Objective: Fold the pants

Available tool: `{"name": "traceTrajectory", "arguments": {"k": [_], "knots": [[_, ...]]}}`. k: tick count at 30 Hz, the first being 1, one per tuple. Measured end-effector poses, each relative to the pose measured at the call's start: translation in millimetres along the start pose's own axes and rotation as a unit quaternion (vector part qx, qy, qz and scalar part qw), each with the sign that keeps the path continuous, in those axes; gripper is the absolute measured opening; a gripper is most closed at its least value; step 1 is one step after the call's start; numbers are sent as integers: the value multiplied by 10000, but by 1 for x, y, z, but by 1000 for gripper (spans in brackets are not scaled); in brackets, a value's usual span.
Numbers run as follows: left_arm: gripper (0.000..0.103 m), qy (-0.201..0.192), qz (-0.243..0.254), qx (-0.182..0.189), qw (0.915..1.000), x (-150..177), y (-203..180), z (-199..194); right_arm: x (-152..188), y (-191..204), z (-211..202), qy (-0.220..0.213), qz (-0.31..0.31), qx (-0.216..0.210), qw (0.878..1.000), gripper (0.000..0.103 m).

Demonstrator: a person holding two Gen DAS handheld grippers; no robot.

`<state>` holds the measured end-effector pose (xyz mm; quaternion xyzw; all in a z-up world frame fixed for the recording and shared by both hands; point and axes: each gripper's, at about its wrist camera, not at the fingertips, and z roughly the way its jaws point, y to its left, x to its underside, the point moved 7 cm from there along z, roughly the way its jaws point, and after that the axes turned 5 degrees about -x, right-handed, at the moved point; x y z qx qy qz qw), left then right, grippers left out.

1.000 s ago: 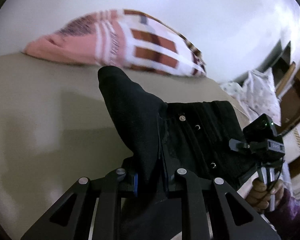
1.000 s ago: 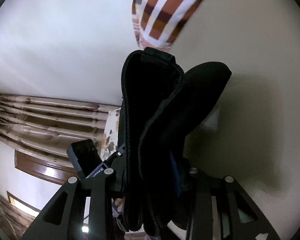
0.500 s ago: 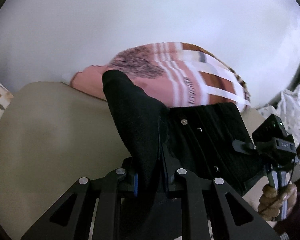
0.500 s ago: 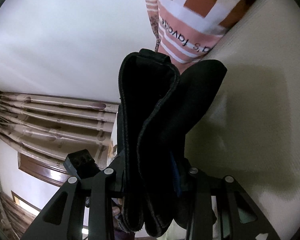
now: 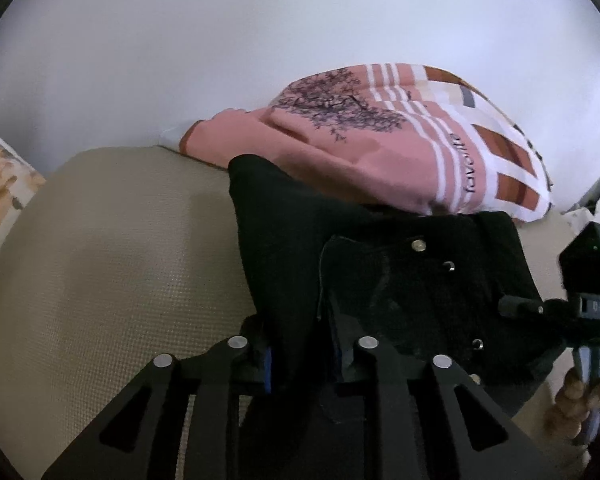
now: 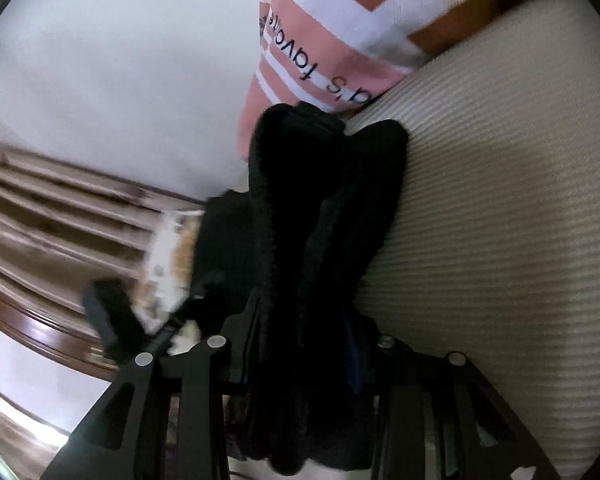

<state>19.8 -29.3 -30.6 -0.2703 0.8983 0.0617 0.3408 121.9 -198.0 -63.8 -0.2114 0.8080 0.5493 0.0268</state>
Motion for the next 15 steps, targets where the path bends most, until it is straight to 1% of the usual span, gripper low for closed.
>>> {"name": "traceTrajectory", "arguments": {"k": [2, 3, 4, 5, 7, 9, 10, 12, 13, 14, 15], "knots": [[30, -19, -35, -66, 10000, 2, 3, 4, 3, 0, 0, -63, -203, 245, 9995, 33], [37, -43, -86, -95, 9999, 3, 5, 6, 4, 1, 0, -106, -298, 380, 9988, 33], [45, -64, -138, -121, 9998, 4, 8, 8, 4, -5, -10, -142, -359, 480, 9981, 34], [48, -64, -209, -180, 9996, 6, 12, 11, 5, -4, -11, -203, -422, 590, 9972, 35], [58, -75, -393, -185, 9990, 10, 20, 16, -1, -2, -8, -291, -451, 681, 9962, 37], [62, -17, -625, -166, 9979, 15, 27, 20, 1, -2, -9, -377, -530, 761, 9950, 41], [66, -16, -685, -149, 9975, 14, 29, 21, 1, -2, -10, -443, -560, 802, 9942, 43], [69, -100, -844, -268, 9960, 15, 36, 19, 2, 0, -16, -621, -615, 902, 9921, 51], [70, -141, -902, -318, 9953, 16, 38, 18, 0, 3, -19, -772, -677, 1021, 9895, 60], [71, -200, -968, -381, 9944, 16, 40, 15, -1, 7, -26, -1020, -799, 1188, 9844, 72], [73, -246, -1020, -430, 9936, 17, 42, 13, -1, 9, -31, -1176, -889, 1294, 9806, 77]]}}
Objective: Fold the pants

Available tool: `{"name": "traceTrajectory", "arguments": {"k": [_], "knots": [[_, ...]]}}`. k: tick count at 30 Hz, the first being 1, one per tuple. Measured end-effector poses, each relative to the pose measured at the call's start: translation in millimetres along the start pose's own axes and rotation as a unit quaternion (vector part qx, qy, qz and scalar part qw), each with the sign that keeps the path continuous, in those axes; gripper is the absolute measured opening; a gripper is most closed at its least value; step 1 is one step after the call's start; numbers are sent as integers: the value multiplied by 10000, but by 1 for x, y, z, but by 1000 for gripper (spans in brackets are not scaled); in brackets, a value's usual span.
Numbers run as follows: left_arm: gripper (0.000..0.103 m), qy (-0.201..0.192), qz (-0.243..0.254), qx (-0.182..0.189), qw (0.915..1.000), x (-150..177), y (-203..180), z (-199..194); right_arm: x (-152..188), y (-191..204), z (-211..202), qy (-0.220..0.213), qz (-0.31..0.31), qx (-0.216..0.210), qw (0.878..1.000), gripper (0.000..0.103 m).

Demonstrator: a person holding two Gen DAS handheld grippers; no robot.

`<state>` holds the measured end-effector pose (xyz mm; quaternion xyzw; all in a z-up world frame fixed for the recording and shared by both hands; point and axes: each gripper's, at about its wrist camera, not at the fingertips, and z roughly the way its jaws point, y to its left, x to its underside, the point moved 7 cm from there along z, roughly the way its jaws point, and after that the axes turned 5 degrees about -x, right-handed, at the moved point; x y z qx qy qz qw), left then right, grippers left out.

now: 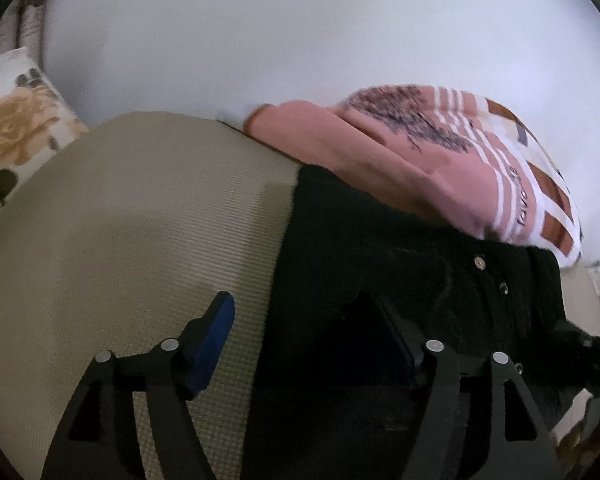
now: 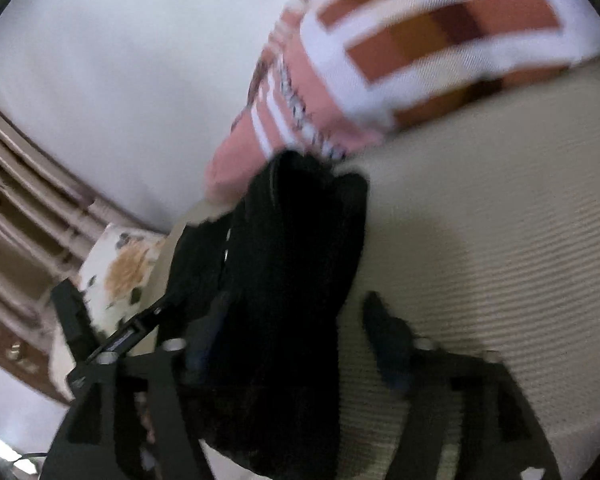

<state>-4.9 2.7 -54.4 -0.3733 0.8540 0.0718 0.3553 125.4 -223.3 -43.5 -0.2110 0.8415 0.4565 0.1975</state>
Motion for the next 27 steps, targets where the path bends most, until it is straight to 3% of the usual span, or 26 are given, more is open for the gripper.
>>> {"name": "traceTrajectory", "arguments": {"k": [4, 5, 9, 13, 18, 23, 27], "knots": [[74, -401, -113, -293, 9987, -2, 4, -15, 0, 24, -18, -611, -821, 594, 9930, 90], [75, -509, -90, -373, 9980, -2, 4, -19, 3, 35, -19, -683, -1191, 721, 9879, 95], [90, -874, 121, -627, 9941, -3, -1, -36, 17, 65, -15, -674, -2181, 1197, 9662, 100], [92, -1058, 272, -922, 9897, 0, -3, -53, 19, 66, -18, -514, -2074, 1415, 9666, 100], [92, -974, 236, -658, 9928, 11, -14, -86, 36, 69, -40, -476, -1880, 1398, 9710, 100], [93, -1320, 414, -743, 9876, 10, -29, -155, 53, 89, -81, -618, -1980, 1281, 9698, 100], [102, -1598, 598, -740, 9826, 7, -42, -212, 56, 108, -124, -849, -2029, 1157, 9686, 102]]}}
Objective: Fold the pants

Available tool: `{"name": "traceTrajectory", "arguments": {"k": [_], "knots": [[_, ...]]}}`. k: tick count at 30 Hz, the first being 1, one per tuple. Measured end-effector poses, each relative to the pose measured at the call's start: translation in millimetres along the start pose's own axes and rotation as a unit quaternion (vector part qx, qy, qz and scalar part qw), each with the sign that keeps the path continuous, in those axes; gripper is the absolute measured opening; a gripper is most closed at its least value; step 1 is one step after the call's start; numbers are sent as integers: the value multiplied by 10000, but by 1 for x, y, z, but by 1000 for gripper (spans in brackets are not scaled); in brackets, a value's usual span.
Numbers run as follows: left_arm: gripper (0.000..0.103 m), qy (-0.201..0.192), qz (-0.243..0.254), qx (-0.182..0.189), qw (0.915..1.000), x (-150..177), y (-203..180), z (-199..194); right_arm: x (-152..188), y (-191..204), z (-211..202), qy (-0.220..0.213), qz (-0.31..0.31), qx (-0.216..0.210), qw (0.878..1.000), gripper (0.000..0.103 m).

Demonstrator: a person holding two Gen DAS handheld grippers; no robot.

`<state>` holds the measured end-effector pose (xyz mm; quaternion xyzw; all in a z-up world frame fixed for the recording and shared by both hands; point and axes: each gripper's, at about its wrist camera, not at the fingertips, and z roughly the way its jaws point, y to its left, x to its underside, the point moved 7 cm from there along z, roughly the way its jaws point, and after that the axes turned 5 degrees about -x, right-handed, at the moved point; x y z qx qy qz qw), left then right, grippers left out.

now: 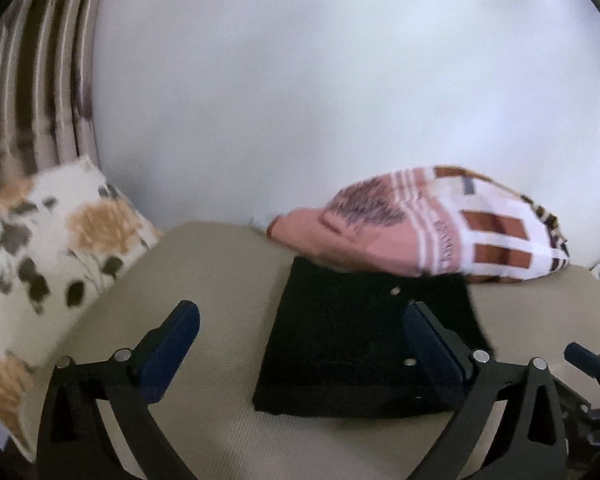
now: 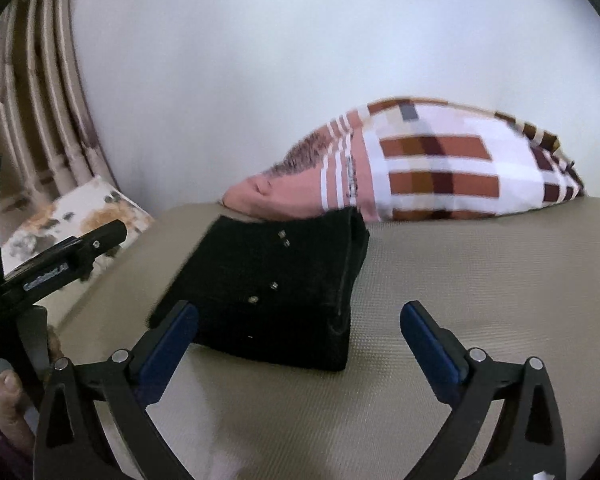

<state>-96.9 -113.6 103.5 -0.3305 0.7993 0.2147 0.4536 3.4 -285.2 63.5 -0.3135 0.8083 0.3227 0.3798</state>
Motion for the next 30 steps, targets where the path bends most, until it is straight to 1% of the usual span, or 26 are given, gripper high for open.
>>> {"name": "traceTrajectory", "arguments": {"k": [2, 4, 6, 8, 10, 13, 15, 16, 18, 20, 24, 26, 28, 30], "knots": [[103, -258, 91, -42, 9996, -15, -1, -33, -7, 3, -20, -133, -30, -1, 9999, 103], [103, -443, 231, -50, 9987, -28, -3, -57, -15, 5, -40, -280, -33, -45, 9996, 103], [103, -842, 358, -279, 9954, -44, -1, -91, -22, 7, -59, -414, -6, -56, 9991, 103], [103, -1182, 475, -568, 9902, -59, 1, -123, -27, 8, -77, -546, 54, -107, 9984, 103], [103, -1335, 482, -547, 9884, -67, 1, -143, -31, 10, -90, -656, 78, -124, 9977, 103], [103, -1284, 242, -427, 9905, -74, 4, -164, -38, 14, -108, -781, 66, -161, 9968, 103], [103, -1333, 107, -326, 9905, -76, 6, -171, -41, 18, -120, -886, 42, -177, 9959, 103], [103, -1282, 69, -274, 9913, -76, 7, -172, -42, 20, -123, -900, 28, -198, 9957, 103], [103, -953, 10, -100, 9954, -73, 7, -167, -43, 23, -126, -906, -5, -218, 9957, 103], [103, -752, -84, 17, 9971, -69, 7, -164, -42, 26, -128, -902, -40, -227, 9957, 103], [103, -673, -146, -43, 9976, -61, 10, -159, -39, 31, -130, -861, -85, -252, 9959, 103], [103, -638, -76, -139, 9978, -57, 10, -152, -37, 33, -129, -812, -99, -258, 9963, 103], [103, -608, 17, -145, 9980, -52, 7, -148, -35, 33, -126, -764, -94, -264, 9967, 103], [103, -529, 114, -268, 9982, -47, 6, -141, -32, 35, -124, -713, -95, -289, 9970, 103]]}}
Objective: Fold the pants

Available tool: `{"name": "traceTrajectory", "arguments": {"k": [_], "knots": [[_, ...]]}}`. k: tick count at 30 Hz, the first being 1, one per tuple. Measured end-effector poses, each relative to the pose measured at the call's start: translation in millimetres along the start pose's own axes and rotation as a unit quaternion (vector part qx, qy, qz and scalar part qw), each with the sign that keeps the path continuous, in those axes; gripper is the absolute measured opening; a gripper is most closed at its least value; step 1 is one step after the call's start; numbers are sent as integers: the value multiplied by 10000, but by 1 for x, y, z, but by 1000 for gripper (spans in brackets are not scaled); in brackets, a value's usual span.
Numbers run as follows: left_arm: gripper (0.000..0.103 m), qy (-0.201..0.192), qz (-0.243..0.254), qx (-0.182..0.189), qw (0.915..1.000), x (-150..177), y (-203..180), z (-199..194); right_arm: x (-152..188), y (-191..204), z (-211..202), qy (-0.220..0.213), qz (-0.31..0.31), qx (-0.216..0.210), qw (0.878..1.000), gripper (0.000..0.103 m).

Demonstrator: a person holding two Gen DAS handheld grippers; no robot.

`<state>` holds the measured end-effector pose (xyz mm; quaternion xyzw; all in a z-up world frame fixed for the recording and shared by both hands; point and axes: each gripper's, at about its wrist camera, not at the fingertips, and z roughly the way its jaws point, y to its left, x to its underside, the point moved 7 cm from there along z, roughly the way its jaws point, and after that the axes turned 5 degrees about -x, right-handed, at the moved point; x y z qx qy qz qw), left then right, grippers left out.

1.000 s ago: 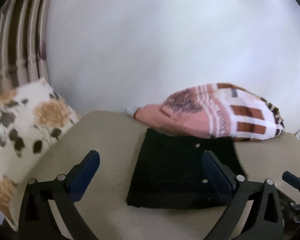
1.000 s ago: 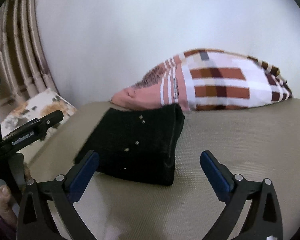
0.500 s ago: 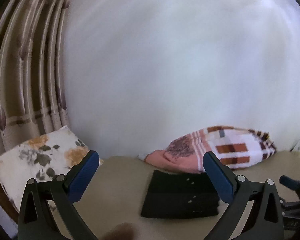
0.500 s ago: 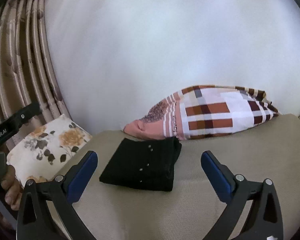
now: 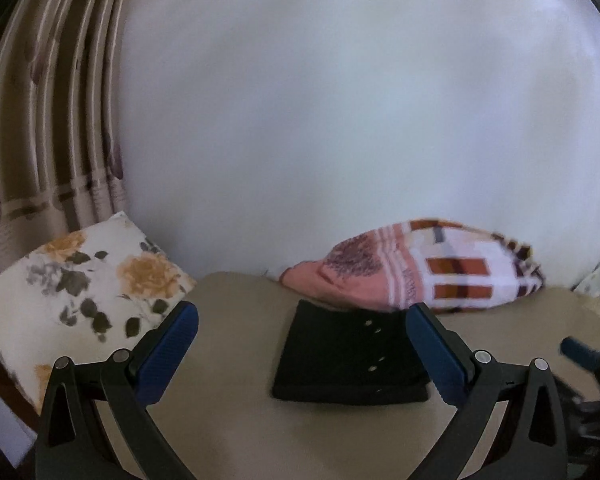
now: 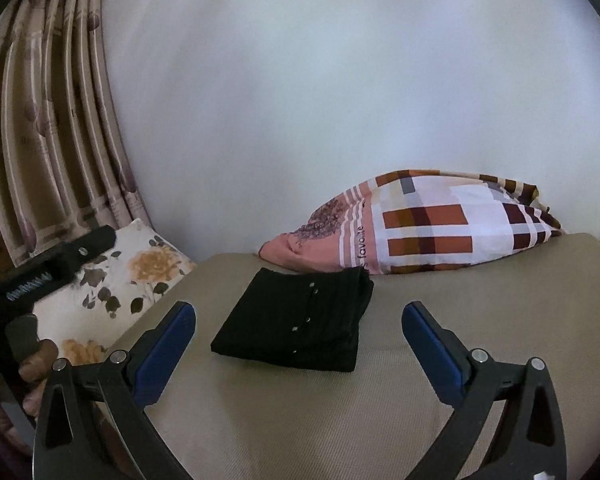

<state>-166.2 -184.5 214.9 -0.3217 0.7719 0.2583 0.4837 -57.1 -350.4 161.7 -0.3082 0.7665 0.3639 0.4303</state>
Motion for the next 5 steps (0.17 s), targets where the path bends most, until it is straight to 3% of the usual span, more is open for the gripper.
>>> {"name": "traceTrajectory", "arguments": {"k": [5], "knots": [[103, 229, -39, 68, 9997, 11, -2, 12, 3, 5, 3, 46, -69, 4, 10000, 103]]}}
